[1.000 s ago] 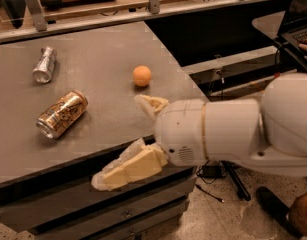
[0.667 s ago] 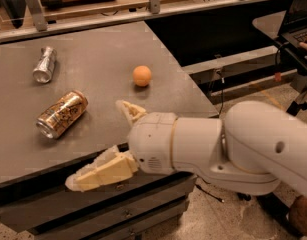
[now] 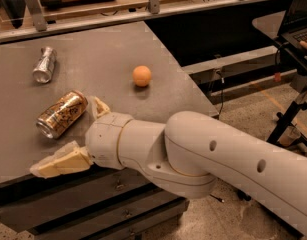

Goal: Move redbull can near orange

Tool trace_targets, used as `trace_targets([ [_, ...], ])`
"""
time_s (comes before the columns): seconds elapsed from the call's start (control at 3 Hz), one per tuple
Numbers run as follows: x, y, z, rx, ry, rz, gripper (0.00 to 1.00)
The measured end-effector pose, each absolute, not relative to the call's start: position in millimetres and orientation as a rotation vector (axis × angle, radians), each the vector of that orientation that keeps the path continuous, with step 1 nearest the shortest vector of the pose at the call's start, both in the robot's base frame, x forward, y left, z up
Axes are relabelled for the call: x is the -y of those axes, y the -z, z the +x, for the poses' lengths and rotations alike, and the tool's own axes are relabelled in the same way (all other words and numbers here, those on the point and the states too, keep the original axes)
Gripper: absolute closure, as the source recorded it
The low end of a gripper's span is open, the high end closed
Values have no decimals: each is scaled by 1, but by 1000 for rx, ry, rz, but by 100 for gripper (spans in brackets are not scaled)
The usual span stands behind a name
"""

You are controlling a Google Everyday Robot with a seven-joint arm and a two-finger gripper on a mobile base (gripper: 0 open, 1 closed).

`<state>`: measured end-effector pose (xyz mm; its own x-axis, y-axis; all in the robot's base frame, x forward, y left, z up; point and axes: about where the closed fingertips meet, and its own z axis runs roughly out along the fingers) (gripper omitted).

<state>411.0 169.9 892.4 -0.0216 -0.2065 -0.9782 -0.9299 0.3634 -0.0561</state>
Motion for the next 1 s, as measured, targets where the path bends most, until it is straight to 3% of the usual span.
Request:
trace_targets([
  [1.0, -211, -894, 444, -1625, -639, -936, 0],
])
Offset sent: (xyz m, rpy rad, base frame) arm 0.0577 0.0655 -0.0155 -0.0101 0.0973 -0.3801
